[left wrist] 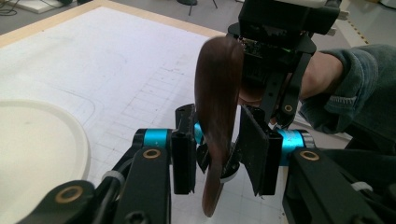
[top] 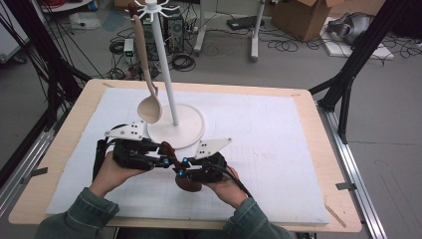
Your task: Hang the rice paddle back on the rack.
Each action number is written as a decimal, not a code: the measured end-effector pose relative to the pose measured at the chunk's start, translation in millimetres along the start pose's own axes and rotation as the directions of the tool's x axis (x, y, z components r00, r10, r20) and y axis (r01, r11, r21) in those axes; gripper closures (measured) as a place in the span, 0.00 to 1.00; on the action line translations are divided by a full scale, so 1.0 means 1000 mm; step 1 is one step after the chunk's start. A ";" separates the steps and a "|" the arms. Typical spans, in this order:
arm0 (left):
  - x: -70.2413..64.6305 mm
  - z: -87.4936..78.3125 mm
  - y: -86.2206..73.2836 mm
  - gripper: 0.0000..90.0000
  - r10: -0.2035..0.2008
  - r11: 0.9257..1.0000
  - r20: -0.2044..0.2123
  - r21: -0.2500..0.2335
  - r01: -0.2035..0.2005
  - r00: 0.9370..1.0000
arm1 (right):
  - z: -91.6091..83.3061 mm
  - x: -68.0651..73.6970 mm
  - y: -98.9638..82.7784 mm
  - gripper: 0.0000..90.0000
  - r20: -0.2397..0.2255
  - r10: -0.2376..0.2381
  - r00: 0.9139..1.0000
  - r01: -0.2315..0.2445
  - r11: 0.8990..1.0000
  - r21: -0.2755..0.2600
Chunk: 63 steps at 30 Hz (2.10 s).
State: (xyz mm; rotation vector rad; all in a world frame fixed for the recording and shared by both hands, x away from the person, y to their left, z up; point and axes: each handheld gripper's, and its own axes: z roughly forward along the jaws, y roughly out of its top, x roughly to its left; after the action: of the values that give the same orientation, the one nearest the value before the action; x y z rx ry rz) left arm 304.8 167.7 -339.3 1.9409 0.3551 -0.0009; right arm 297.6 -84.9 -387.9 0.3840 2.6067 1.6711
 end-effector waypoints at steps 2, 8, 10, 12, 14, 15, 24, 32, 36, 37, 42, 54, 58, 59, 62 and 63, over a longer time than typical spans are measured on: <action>0.000 -0.001 0.000 0.71 0.002 1.000 -0.003 -0.005 -0.002 1.000 | 0.000 -0.002 0.000 0.86 -0.009 0.009 1.000 -0.009 1.000 0.000; 0.000 0.000 0.001 0.75 0.007 1.000 0.007 -0.003 -0.007 1.000 | 0.006 0.001 0.004 0.86 -0.035 -0.003 0.999 0.003 1.000 0.012; -0.001 0.000 0.001 0.80 0.008 1.000 0.016 -0.005 -0.008 1.000 | 0.007 0.001 0.005 0.86 -0.042 -0.002 0.999 0.002 1.000 0.017; -0.001 -0.001 0.001 0.81 0.006 1.000 0.025 -0.004 -0.006 1.000 | 0.009 0.001 0.006 0.86 -0.046 -0.004 0.999 0.004 1.000 0.016; -0.001 -0.001 0.001 0.83 0.006 1.000 0.038 -0.006 -0.005 0.999 | 0.009 0.001 0.006 0.85 -0.054 -0.003 0.999 0.004 1.000 0.013; -0.001 -0.001 0.001 0.83 0.008 1.000 0.041 -0.004 -0.008 0.999 | 0.009 0.001 0.006 0.85 -0.052 -0.008 0.999 0.008 1.000 0.014; -0.002 -0.003 0.005 0.85 0.022 1.000 0.043 0.005 -0.022 0.999 | 0.007 0.001 0.006 0.83 -0.060 -0.019 0.998 0.020 0.999 0.025; -0.002 -0.006 0.005 0.83 0.029 1.000 0.032 0.002 -0.029 0.999 | 0.009 0.000 0.009 0.86 -0.078 -0.031 0.996 0.033 0.999 0.027; -0.002 -0.011 0.004 0.75 0.037 0.999 -0.003 -0.002 -0.037 0.999 | 0.009 -0.004 0.010 0.86 -0.087 -0.031 0.996 0.033 0.999 0.027; -0.002 -0.013 0.003 0.72 0.037 0.999 -0.013 -0.003 -0.037 0.999 | 0.008 -0.004 0.010 0.86 -0.088 -0.024 0.996 0.027 0.999 0.029; -0.001 -0.022 -0.001 0.64 0.023 1.000 -0.050 -0.013 -0.023 0.998 | 0.003 -0.010 0.013 0.86 -0.084 -0.018 0.996 0.019 1.000 0.017; 0.001 -0.029 -0.011 0.59 0.011 1.000 -0.097 -0.014 -0.012 0.995 | -0.003 -0.020 0.020 0.86 -0.067 0.008 0.998 -0.007 1.000 0.026; -0.001 -0.021 -0.008 0.59 0.016 1.000 -0.084 -0.015 -0.017 0.996 | 0.007 -0.018 0.026 0.86 -0.079 0.003 0.997 0.002 0.998 0.063; -0.001 -0.020 -0.007 0.59 0.019 1.000 -0.083 -0.014 -0.020 0.996 | 0.010 -0.017 0.027 0.86 -0.081 0.001 0.997 0.005 0.998 0.070; 0.000 -0.020 -0.008 0.60 0.013 1.000 -0.083 -0.015 -0.014 0.996 | 0.019 -0.015 0.030 0.86 -0.087 -0.018 0.996 0.027 0.995 0.101; 0.000 -0.021 -0.008 0.60 0.015 1.000 -0.084 -0.015 -0.016 0.996 | 0.023 -0.015 0.030 0.86 -0.087 -0.022 0.996 0.031 0.994 0.106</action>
State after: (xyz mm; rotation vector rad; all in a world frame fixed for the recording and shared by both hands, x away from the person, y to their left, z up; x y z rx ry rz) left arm 299.9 189.5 -338.5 1.9319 0.3950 0.0937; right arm 320.9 -56.2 -372.6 0.2851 2.7580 1.5787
